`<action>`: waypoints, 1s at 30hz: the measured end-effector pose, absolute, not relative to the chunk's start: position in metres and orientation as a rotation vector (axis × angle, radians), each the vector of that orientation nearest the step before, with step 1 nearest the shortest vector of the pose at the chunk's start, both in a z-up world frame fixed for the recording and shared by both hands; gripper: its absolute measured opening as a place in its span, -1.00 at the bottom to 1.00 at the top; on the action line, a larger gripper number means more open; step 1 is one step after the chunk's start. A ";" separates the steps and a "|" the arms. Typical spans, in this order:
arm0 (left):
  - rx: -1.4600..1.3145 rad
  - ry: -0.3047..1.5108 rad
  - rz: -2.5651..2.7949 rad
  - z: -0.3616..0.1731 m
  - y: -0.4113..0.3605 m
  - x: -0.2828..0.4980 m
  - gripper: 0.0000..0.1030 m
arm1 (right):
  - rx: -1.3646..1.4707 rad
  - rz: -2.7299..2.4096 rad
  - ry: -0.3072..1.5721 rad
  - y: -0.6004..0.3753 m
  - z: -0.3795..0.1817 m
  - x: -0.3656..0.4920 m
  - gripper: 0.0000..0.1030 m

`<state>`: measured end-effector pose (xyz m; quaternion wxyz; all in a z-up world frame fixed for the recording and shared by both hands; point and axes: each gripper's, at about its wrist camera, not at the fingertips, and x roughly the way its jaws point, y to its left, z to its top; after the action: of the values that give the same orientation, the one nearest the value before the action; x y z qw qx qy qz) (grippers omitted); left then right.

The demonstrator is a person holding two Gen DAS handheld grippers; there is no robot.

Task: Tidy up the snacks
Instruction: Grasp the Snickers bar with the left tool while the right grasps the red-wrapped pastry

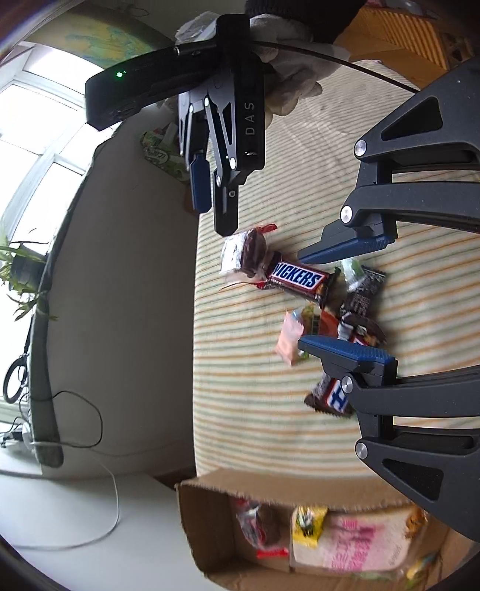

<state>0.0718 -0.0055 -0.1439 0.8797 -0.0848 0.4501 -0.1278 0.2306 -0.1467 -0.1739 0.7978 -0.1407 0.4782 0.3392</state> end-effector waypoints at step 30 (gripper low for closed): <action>-0.043 1.019 -0.326 -0.196 -0.065 0.115 -0.37 | -0.378 0.920 1.049 -0.128 -0.221 0.244 -0.03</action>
<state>0.1145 -0.0650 -0.1958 0.8600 -0.0203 0.4857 -0.1553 0.2436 -0.1281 -0.2212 0.7498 -0.1729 0.4802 0.4210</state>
